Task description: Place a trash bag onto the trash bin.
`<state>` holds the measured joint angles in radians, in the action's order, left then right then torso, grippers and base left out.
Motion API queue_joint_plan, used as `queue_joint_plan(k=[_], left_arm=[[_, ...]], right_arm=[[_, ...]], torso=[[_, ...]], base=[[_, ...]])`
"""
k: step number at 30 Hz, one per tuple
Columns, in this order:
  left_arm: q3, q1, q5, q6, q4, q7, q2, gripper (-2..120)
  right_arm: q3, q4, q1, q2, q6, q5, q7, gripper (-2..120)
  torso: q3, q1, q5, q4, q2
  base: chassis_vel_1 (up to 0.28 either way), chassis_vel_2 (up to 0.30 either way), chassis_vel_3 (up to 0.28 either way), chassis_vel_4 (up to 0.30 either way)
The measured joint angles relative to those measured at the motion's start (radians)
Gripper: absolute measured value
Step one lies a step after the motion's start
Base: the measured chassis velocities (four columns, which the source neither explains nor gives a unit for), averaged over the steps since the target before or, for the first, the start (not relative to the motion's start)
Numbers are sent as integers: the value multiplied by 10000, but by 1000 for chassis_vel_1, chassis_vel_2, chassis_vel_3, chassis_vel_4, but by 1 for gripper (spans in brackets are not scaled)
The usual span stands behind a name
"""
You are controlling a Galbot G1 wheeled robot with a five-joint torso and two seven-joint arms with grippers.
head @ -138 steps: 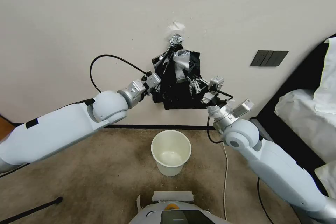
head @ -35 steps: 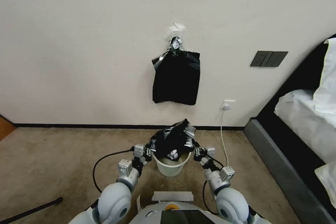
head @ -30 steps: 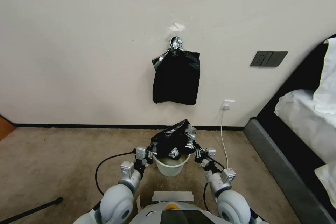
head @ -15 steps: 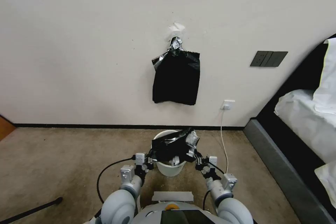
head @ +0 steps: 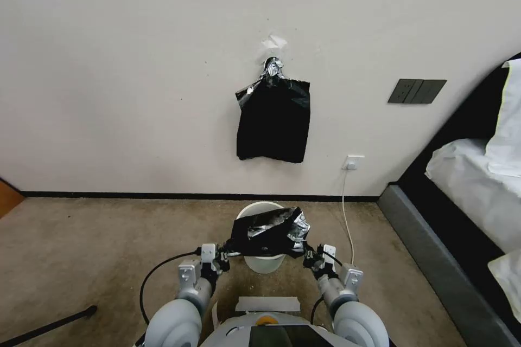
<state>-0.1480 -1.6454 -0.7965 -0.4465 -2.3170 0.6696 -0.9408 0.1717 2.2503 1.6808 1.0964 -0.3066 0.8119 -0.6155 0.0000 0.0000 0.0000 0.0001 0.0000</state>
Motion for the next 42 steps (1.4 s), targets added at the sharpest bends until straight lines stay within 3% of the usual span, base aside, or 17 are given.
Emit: queue_joint_plan(k=[15,25,35,37,39,42], left_arm=[[290,894,34,240,1114,-167,27,0],[189,738,278,567,1110,-516,29,1],[-292,-13,543,-390,461,-513,343,40],[-344,-61,556,-411,427,-519,369,41],[-563,-280,590,-434,217,-616,439,55],[-677,-427,640,-435,76,-682,457,62]], right_arm=[[-219,-1130,-906,58,66,45,184,0],[-240,-1175,-677,-10,328,-495,437,3],[-217,-370,322,-262,316,-918,155,42],[-210,-335,378,-273,316,-969,147,45],[-133,-236,589,-351,386,-1278,140,57],[-79,-124,708,-418,436,-1417,146,64]], torso=[[1,0,1,0,0],[1,0,0,-1,0],[0,0,0,-1,0],[0,0,0,-1,0],[0,0,1,-1,0],[0,0,2,-1,0]], base=[[0,0,0,0],[0,0,0,0],[0,0,0,0],[0,0,0,0],[0,0,0,0],[0,0,0,0]])
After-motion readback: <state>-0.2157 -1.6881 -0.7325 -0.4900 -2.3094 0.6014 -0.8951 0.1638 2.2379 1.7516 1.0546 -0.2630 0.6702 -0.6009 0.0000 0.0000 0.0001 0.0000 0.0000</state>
